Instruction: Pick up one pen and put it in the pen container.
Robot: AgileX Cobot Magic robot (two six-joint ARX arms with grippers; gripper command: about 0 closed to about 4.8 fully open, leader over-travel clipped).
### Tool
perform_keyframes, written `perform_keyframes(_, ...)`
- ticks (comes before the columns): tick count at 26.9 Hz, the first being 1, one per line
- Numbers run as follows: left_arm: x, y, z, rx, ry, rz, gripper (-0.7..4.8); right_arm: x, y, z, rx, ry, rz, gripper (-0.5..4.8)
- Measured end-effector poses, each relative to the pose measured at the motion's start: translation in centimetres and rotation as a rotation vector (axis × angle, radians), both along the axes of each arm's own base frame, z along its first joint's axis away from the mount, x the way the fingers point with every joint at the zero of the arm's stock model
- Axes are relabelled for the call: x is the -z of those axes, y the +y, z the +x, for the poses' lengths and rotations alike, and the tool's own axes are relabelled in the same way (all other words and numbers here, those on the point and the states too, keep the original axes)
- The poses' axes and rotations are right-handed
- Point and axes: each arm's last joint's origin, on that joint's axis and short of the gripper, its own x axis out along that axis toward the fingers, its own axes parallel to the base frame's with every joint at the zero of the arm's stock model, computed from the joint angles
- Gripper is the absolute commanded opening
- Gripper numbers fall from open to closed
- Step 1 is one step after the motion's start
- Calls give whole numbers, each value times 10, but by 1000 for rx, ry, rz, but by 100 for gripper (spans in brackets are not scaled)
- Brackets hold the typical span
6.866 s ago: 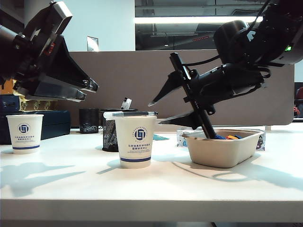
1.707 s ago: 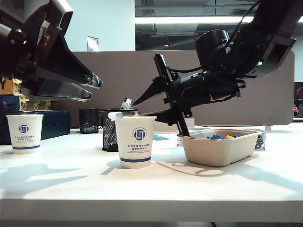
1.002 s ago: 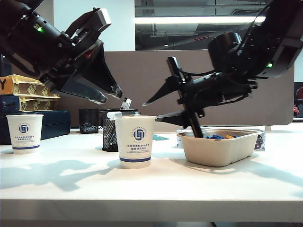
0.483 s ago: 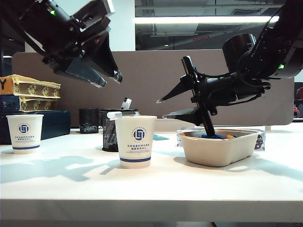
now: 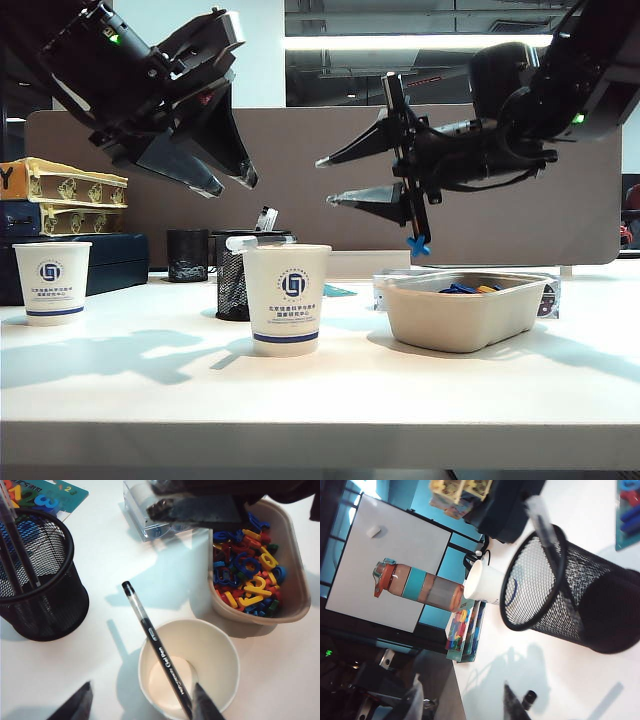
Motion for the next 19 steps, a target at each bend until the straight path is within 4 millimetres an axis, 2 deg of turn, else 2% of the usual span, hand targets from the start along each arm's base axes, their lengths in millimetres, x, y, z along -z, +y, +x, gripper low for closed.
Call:
perform_keyframes(2, 0, 0, 0, 0, 0, 0, 251, -4, 0, -1, -3, -14, 0, 204)
perform_keyframes(13, 0, 0, 0, -12, 13, -15, 251, -1, -1, -2, 6, 30, -18, 205)
perform_keyframes(19, -5, -1, 1, -11, 20, -46, 251, -3, -1, -1, 12, -54, -37, 205)
